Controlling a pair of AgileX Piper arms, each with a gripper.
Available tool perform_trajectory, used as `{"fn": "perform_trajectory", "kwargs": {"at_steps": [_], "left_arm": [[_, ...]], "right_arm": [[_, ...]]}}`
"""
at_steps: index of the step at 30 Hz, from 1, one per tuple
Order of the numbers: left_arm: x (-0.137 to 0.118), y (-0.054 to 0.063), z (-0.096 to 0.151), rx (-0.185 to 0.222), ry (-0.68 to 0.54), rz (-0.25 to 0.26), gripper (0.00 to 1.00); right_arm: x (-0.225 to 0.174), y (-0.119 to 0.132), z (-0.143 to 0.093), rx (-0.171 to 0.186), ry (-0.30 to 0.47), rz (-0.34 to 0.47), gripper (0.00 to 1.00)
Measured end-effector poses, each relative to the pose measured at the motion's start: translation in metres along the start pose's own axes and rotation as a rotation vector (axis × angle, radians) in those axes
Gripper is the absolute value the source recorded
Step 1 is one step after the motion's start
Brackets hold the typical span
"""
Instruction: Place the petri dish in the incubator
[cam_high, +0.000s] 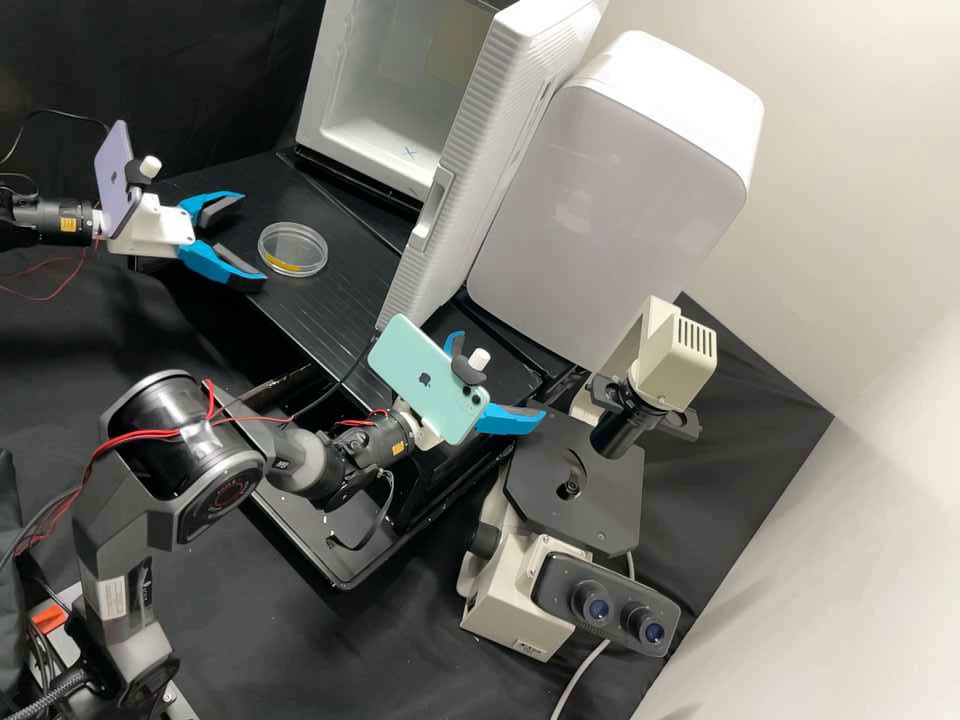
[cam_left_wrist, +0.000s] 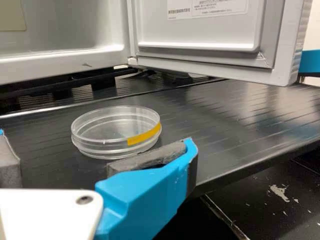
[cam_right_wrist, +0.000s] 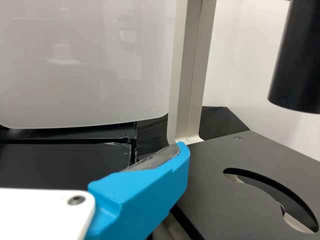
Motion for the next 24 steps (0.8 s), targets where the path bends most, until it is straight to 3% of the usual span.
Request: {"fn": "perform_trajectory", "kwargs": {"at_steps": [9,24], "left_arm": [[0.014,0.004,-0.013,-0.002,0.029,0.007,1.0],[0.026,0.0,-0.003,-0.14,-0.075,-0.039,1.0]], "right_arm": [[0.0,0.0,0.0,0.0,0.0,0.0,1.0],[0.0,0.0,0.0,0.0,0.0,0.0,1.0]]}}
